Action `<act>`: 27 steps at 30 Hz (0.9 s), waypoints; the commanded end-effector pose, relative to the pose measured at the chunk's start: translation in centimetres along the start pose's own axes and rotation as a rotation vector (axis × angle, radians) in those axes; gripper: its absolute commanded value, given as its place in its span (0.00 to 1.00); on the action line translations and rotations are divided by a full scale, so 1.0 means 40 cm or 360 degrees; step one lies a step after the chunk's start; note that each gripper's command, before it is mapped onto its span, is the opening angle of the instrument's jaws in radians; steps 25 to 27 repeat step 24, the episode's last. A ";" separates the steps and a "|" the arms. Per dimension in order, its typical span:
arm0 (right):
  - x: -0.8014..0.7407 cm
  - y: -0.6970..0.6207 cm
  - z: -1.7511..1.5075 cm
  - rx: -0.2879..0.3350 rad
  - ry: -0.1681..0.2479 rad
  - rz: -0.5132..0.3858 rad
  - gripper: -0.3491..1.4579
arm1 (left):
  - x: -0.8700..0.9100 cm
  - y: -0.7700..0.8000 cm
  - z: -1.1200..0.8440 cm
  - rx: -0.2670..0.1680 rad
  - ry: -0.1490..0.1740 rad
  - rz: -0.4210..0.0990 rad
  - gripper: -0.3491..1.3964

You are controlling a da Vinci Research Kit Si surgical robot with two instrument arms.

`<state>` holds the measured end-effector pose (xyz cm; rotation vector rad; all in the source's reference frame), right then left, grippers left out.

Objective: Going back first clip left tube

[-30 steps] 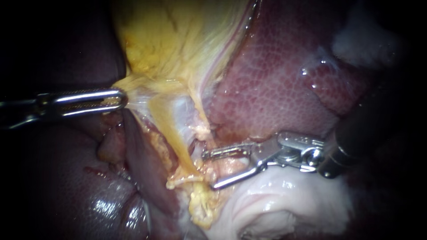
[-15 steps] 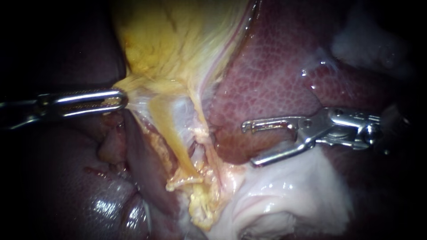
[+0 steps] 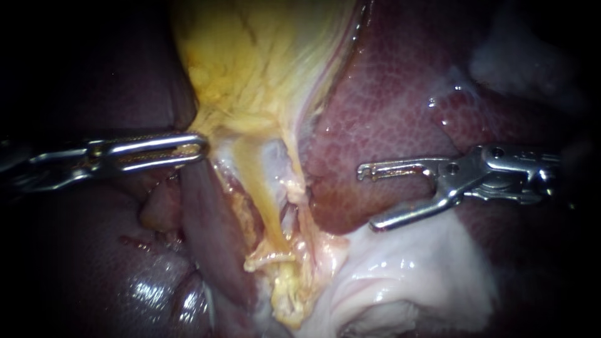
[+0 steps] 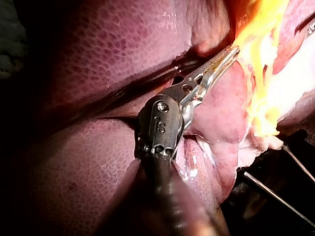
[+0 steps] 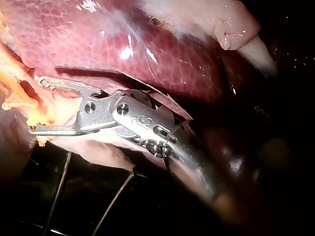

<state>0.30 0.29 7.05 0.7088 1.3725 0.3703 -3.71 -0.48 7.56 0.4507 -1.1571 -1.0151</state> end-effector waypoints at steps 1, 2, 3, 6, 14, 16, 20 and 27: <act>0.0000 -0.0001 -0.0001 0.0000 0.0000 0.0002 0.52 | 0.0005 -0.0003 0.0014 0.0000 0.0011 0.0003 0.00; 0.0000 -0.0001 -0.0002 -0.0001 0.0000 0.0002 0.52 | 0.0008 -0.0006 0.0027 0.0008 0.0013 0.0005 0.00; 0.0000 -0.0001 -0.0003 -0.0001 -0.0001 0.0003 0.52 | 0.0012 -0.0011 0.0042 0.0010 0.0018 0.0007 0.00; 0.0002 -0.0002 -0.0008 -0.0004 -0.0005 -0.0005 0.52 | 0.0023 -0.0020 0.0068 0.0021 0.0026 0.0013 0.00; 0.0023 -0.0009 -0.0028 -0.0020 -0.0014 -0.0016 0.52 | 0.0037 -0.0024 0.0090 0.0032 0.0044 0.0004 0.00; 0.0030 -0.0011 -0.0033 -0.0022 -0.0020 -0.0030 0.52 | 0.0037 -0.0024 0.0089 0.0032 0.0045 0.0004 0.00; 0.0038 -0.0015 -0.0037 -0.0023 -0.0019 -0.0024 0.52 | 0.0037 -0.0025 0.0089 0.0032 0.0045 0.0004 0.00; 0.0036 -0.0015 -0.0033 -0.0024 -0.0018 -0.0026 0.52 | 0.0037 -0.0025 0.0089 0.0033 0.0045 0.0004 0.00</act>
